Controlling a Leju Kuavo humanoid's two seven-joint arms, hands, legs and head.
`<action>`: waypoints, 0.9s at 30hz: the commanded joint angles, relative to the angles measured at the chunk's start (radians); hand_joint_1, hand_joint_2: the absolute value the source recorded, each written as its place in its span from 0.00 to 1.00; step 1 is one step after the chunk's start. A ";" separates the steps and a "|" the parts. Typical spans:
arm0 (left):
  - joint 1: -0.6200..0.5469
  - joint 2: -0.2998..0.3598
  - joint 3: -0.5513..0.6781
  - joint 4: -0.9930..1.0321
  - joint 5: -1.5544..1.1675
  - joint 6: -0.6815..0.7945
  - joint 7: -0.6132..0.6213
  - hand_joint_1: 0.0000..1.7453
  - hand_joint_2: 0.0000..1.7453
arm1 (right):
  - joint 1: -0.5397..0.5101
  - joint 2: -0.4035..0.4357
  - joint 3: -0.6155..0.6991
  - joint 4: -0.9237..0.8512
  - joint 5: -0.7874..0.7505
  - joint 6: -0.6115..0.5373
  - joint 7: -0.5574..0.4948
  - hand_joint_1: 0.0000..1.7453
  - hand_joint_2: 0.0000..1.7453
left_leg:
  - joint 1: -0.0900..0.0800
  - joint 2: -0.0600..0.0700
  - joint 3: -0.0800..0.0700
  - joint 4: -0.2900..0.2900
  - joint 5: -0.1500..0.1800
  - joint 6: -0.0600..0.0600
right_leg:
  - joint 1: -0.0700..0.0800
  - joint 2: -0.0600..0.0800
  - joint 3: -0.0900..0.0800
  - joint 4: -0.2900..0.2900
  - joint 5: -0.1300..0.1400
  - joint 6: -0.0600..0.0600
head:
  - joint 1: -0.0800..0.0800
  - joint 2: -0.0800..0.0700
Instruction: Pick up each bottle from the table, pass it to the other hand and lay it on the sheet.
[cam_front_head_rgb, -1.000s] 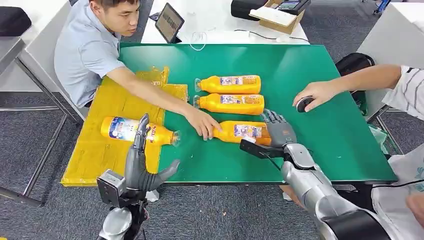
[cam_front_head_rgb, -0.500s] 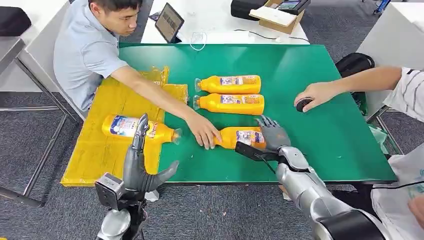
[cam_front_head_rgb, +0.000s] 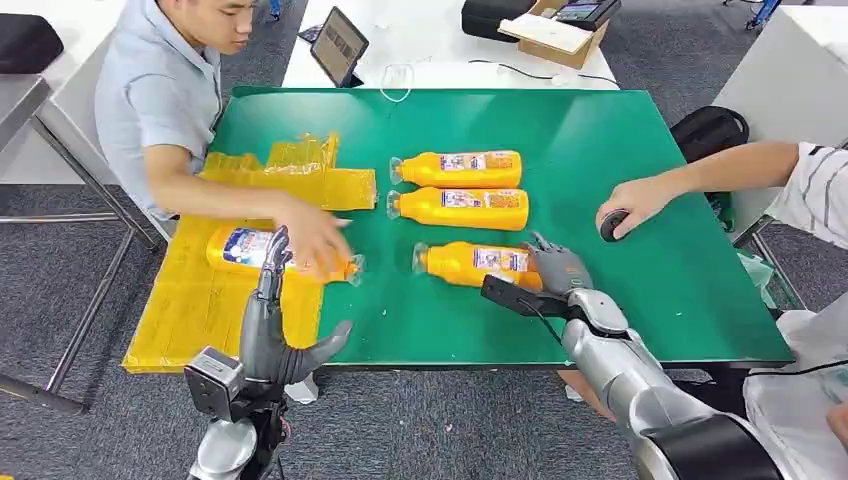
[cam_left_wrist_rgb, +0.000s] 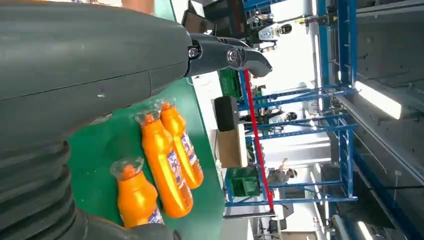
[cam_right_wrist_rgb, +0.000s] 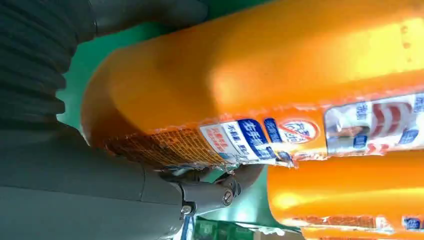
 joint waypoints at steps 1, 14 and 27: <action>-0.011 0.030 -0.001 0.024 0.001 -0.003 0.001 0.00 1.00 | 0.030 0.007 -0.034 0.070 -0.023 0.042 -0.053 1.00 1.00 | 0.002 -0.001 0.003 -0.001 -0.001 -0.002 | 0.002 -0.001 0.004 -0.002 -0.001 -0.002 | 0.000 0.000; 0.103 0.025 0.101 -0.050 0.050 -0.011 0.009 0.00 1.00 | 0.175 0.055 -0.151 -0.041 -0.280 0.162 -0.252 1.00 1.00 | 0.004 0.002 0.011 -0.002 -0.003 -0.003 | 0.004 0.002 0.011 -0.004 -0.001 -0.004 | 0.000 0.000; 0.097 -0.025 0.162 -0.009 0.140 -0.032 0.046 0.00 1.00 | 0.202 0.099 -0.195 -0.181 -0.498 0.149 -0.310 1.00 1.00 | 0.003 0.005 0.018 -0.002 -0.005 -0.004 | 0.004 0.005 0.014 -0.002 -0.001 -0.005 | 0.000 0.000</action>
